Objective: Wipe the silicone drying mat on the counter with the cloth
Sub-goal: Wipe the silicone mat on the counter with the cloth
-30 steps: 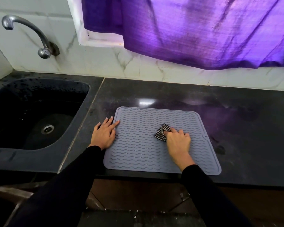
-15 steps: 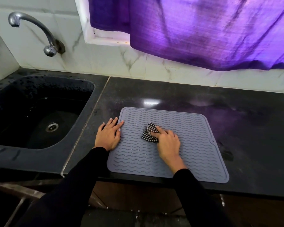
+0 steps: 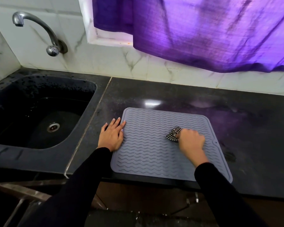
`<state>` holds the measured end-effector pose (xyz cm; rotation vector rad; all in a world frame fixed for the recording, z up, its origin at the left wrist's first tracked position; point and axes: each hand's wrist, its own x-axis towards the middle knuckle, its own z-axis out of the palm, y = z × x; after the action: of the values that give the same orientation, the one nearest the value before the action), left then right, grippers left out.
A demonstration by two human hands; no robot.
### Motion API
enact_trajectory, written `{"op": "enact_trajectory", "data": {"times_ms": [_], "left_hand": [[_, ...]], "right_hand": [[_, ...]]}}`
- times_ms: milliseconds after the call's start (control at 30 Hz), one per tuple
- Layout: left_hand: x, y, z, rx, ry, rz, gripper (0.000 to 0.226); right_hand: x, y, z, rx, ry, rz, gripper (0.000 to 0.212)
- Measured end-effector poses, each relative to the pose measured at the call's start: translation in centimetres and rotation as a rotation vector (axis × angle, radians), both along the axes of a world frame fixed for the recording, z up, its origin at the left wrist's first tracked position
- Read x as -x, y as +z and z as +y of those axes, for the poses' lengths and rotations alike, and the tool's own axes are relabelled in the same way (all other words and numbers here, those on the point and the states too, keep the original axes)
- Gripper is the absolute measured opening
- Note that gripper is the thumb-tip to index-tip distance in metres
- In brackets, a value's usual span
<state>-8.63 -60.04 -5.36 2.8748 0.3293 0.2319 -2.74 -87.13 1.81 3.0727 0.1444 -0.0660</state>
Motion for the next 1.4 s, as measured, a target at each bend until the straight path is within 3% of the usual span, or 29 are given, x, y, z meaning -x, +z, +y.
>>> {"op": "enact_trajectory", "data": {"times_ms": [100, 200, 267, 400, 467, 700, 833, 933, 1033, 1067, 1133, 1233, 1300, 1400], "left_hand": [[0.0, 0.0, -0.1, 0.021, -0.002, -0.009, 0.079], [0.0, 0.0, 0.0, 0.016, -0.002, -0.005, 0.08], [0.0, -0.1, 0.0, 0.003, -0.002, 0.005, 0.079], [-0.1, -0.1, 0.1, -0.007, -0.002, 0.006, 0.079], [0.0, 0.0, 0.0, -0.003, -0.004, 0.005, 0.079], [0.1, -0.1, 0.1, 0.028, -0.01, 0.026, 0.079], [0.0, 0.0, 0.2, 0.048, -0.009, 0.041, 0.065], [0.0, -0.1, 0.2, 0.046, -0.009, 0.025, 0.072], [-0.1, -0.2, 0.2, 0.042, -0.004, 0.016, 0.074], [-0.1, -0.2, 0.1, 0.041, -0.003, 0.012, 0.076], [-0.1, -0.3, 0.1, 0.046, 0.0, -0.002, 0.079], [-0.1, -0.3, 0.1, 0.052, 0.006, -0.019, 0.078], [-0.1, -0.2, 0.0, 0.053, 0.009, -0.021, 0.074], [-0.2, -0.3, 0.1, 0.058, 0.013, -0.012, 0.063]], "right_hand": [[-3.4, 2.2, 0.5, -0.446, -0.257, 0.162, 0.036], [-3.2, 2.5, 4.0, -0.778, -0.117, 0.189, 0.03], [-1.7, 1.0, 7.3, -0.748, 0.072, 0.191, 0.036], [1.9, -2.5, 10.9, -0.296, 0.352, -0.017, 0.052], [2.3, -3.3, 10.4, -0.209, 0.395, -0.063, 0.052], [0.8, -3.8, 7.7, -0.138, 0.416, -0.098, 0.058], [-0.5, -3.7, 7.6, -0.19, 0.359, -0.108, 0.059], [-1.9, -2.5, 8.2, -0.498, 0.13, 0.002, 0.049], [-3.5, -1.2, 9.3, -1.042, -0.205, 0.117, 0.041], [-3.4, -0.9, 9.9, -1.056, -0.228, 0.085, 0.043], [-2.4, -0.7, 11.4, -0.776, -0.063, -0.027, 0.051], [-0.8, -2.5, 12.6, -0.302, 0.401, -0.101, 0.054], [-1.1, -3.9, 12.1, -0.165, 0.499, -0.118, 0.05], [-2.1, -4.3, 9.7, -0.091, 0.484, -0.117, 0.053]]}}
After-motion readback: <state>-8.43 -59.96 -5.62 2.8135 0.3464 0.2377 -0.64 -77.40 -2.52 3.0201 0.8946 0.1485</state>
